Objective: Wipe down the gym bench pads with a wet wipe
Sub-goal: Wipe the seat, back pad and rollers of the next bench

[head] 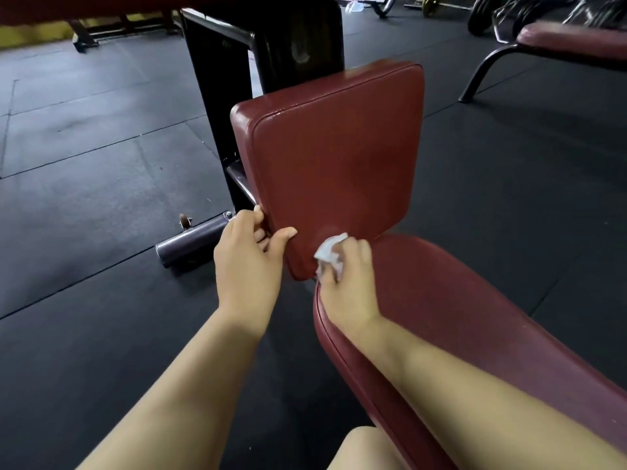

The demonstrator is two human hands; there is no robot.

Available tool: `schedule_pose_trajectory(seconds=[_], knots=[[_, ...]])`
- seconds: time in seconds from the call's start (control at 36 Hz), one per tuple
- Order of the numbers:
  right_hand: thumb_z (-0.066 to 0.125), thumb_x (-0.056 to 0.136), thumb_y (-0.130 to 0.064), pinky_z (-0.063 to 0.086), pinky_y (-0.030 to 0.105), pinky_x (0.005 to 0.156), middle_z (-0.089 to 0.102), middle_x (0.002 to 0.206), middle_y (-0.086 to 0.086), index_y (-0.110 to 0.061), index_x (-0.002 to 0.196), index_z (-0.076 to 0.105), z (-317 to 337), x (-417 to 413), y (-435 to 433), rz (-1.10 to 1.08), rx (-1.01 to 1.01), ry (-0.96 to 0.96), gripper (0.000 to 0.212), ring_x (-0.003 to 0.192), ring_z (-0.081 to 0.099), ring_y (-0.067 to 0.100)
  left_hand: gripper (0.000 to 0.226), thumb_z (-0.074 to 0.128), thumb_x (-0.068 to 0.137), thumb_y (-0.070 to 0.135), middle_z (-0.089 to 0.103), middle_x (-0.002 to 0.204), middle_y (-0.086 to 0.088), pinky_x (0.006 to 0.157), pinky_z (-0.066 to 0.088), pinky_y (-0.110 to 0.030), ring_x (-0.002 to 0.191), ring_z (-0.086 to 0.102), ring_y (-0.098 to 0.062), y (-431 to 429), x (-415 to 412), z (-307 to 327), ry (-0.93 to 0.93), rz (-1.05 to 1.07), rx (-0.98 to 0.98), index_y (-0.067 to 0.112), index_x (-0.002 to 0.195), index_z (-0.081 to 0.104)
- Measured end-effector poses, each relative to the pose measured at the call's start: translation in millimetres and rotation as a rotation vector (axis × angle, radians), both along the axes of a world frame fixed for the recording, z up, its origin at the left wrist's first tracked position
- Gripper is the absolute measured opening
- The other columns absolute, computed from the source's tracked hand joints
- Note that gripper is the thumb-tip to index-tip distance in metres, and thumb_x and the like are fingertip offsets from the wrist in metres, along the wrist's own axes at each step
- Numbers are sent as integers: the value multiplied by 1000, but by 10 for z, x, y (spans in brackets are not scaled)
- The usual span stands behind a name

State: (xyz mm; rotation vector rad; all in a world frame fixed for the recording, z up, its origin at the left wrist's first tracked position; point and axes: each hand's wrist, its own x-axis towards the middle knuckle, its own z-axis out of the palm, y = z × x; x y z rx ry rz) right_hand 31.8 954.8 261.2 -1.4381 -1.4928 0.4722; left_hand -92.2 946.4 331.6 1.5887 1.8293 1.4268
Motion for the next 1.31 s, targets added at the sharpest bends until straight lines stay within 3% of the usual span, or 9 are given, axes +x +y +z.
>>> schedule_pose_trajectory(seconds=[0.11,0.22,0.39,0.53,0.69,0.92,1.06,1.17,1.31], knots=[[59,78,7,39,17,70,41,95,2,-4,92,57,-34,-46,-50,122,56,-99,19,76,44,11,29,74,80,28,57,108,9,70,40,3,91,60,-6,-1,-24,18,7,-15,-6,25,93,48],[56,75,11,30,10,74,43,95,6,-8,88,53,67,238,203,-52,30,-53,24,81,44,16,30,75,79,28,59,112,5,71,43,-3,93,61,-7,20,-52,20,13,-29,-8,22,96,51],[43,98,-31,37,25,63,58,93,14,-13,85,45,88,648,700,-327,-71,49,22,72,55,22,32,75,78,29,61,115,-3,81,48,-19,94,63,-12,32,-56,6,28,-25,-15,21,90,47],[40,90,-11,38,28,69,59,104,10,-13,93,41,103,879,875,-456,-291,85,4,81,55,23,33,75,78,30,60,110,-3,84,53,-33,89,64,-15,57,-96,15,49,-52,-24,20,90,47],[56,74,3,44,31,79,56,110,12,-14,94,41,180,453,560,-362,-381,17,30,94,56,28,31,73,81,26,55,102,-1,81,51,-28,88,61,-14,25,-96,40,70,-72,-25,18,86,44],[44,82,2,38,13,55,57,86,6,-8,84,46,430,-109,-27,-8,-462,3,10,75,57,17,16,61,89,17,49,106,6,80,50,-33,91,61,-14,-53,-256,301,196,-219,-267,17,98,48],[48,84,-16,43,25,74,56,85,3,-19,83,50,887,-10,-42,184,-701,-317,3,80,55,18,28,61,89,31,54,109,5,82,49,-36,97,57,-19,-137,-489,751,504,-346,-527,22,115,57],[44,87,-20,46,26,64,58,59,2,-17,68,46,1501,94,-87,187,-834,-453,19,58,56,20,23,57,90,39,55,111,6,82,49,-35,99,57,-20,-227,-650,1256,646,-420,-719,25,108,59],[50,86,-18,39,22,62,52,59,-3,-20,65,46,2353,185,-211,199,-872,-567,21,65,54,23,21,56,90,43,57,109,5,80,51,-35,96,56,-17,-350,-797,1920,751,-512,-818,25,102,58]])
